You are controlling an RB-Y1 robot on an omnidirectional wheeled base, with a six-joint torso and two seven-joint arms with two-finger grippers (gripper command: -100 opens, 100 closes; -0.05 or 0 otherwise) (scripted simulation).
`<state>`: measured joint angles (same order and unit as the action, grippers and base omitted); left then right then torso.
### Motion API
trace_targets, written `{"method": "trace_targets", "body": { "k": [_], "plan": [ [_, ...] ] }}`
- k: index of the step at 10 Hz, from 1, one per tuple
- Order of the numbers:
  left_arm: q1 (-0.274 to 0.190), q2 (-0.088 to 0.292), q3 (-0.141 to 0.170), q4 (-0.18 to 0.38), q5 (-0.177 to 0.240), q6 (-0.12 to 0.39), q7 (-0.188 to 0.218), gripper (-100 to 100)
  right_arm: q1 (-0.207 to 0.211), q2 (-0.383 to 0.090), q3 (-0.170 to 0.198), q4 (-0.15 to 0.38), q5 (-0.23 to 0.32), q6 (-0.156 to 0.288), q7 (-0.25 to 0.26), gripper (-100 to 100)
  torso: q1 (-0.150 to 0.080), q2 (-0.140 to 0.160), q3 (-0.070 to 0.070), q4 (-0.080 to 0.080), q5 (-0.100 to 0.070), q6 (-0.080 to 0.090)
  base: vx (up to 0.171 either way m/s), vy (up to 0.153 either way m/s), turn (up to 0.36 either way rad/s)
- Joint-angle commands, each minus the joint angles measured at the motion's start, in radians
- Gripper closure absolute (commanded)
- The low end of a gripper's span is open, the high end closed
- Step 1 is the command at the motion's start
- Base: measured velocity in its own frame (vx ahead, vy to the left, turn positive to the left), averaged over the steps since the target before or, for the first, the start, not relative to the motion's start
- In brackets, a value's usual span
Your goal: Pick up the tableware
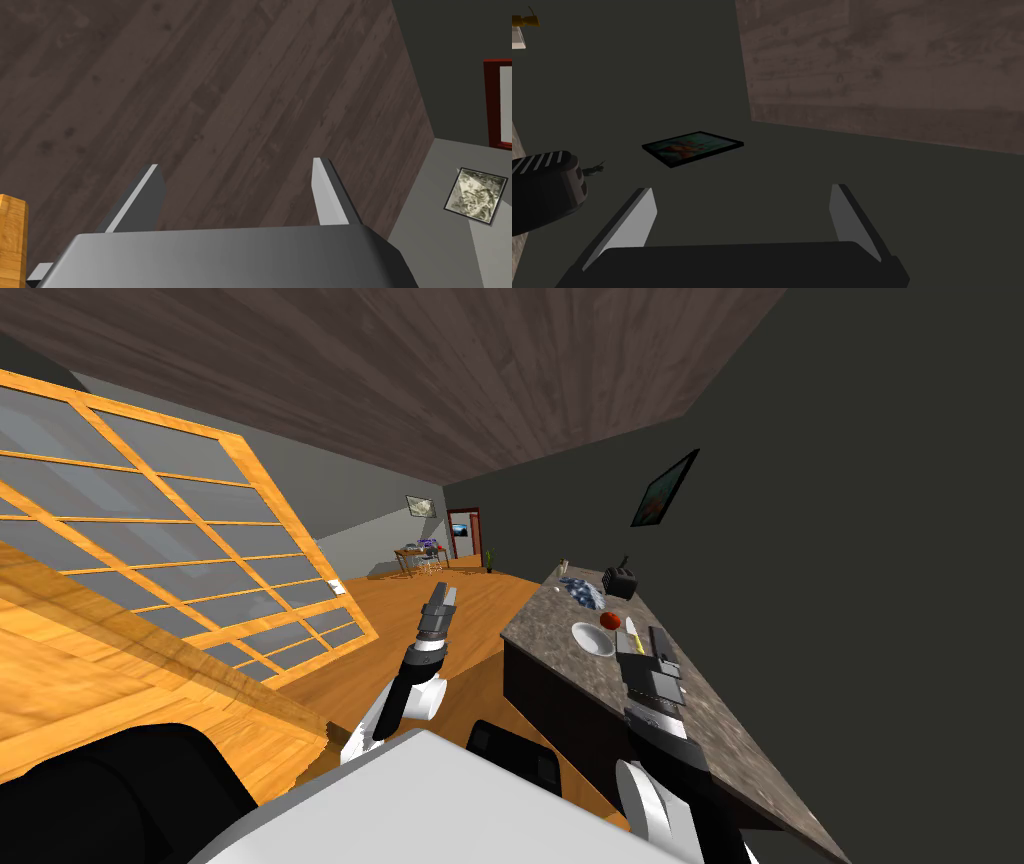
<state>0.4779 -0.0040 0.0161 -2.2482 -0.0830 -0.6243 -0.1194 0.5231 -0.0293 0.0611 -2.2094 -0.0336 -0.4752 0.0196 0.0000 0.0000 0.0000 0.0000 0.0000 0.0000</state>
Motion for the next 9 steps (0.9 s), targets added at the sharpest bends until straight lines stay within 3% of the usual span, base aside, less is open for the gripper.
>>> {"method": "trace_targets", "body": {
  "k": [1, 9],
  "plan": [
    [0.0, 0.0, 0.0, 0.0, 0.0, 0.0, 0.0, 0, -0.002, -0.034, -0.003, 0.011, 0.006, -0.003, 0.006, -100, 0.0, 0.0, 0.0, 0.0, 0.0, 0.0, -0.006, 0.013, 0.021],
    [0.0, 0.0, 0.0, 0.0, 0.0, 0.0, 0.0, 0, -0.017, -0.248, -0.035, 0.116, 0.073, -0.047, 0.063, -100, 0.004, 0.002, 0.001, 0.0, 0.001, 0.0, -0.018, 0.051, 0.042]
  ]
}}
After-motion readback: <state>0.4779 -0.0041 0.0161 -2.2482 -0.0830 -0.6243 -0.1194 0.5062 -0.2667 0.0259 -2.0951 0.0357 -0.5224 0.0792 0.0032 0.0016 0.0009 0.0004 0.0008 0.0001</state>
